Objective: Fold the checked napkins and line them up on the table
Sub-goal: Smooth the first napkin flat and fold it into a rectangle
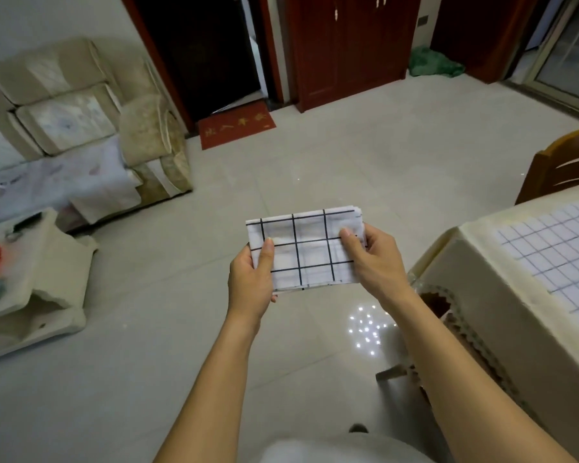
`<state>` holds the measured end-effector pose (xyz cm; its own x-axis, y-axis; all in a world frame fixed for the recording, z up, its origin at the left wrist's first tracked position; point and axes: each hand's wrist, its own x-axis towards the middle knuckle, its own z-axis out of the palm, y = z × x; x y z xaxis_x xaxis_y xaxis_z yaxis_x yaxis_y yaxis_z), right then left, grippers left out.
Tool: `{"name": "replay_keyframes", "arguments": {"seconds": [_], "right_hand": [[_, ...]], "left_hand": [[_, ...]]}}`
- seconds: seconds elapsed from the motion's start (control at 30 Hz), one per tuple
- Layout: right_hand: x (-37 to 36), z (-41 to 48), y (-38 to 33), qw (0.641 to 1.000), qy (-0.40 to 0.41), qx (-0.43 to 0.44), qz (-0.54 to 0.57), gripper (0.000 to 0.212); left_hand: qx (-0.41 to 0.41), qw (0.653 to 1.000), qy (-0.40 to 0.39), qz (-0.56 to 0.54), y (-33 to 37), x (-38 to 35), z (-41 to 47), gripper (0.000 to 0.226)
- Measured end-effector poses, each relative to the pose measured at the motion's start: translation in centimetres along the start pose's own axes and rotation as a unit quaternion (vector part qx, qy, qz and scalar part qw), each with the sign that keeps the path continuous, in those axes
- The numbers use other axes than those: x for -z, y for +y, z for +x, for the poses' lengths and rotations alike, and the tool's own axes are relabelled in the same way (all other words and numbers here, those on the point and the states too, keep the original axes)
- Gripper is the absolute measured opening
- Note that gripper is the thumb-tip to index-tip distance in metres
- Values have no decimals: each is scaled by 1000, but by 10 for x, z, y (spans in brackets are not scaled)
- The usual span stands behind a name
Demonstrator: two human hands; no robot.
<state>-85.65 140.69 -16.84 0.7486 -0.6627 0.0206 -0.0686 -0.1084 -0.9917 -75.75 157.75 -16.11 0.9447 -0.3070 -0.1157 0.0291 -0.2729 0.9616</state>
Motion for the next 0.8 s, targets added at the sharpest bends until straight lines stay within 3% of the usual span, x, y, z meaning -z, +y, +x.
{"name": "replay_keyframes", "arguments": {"seconds": [0.2,0.43,0.8], "right_hand": [[2,67,17,997,62,-27,-40,27],[-26,184,0,984,170,-35,-47,25],[-37,302,-4,948,295,-68,-101,29]], "left_hand": [[12,995,-101,-17,-3,-36,94,35],[-9,983,-183,-19,20,-73,245,61],[-65,950,-304,-24,79,-137,392,56]]}}
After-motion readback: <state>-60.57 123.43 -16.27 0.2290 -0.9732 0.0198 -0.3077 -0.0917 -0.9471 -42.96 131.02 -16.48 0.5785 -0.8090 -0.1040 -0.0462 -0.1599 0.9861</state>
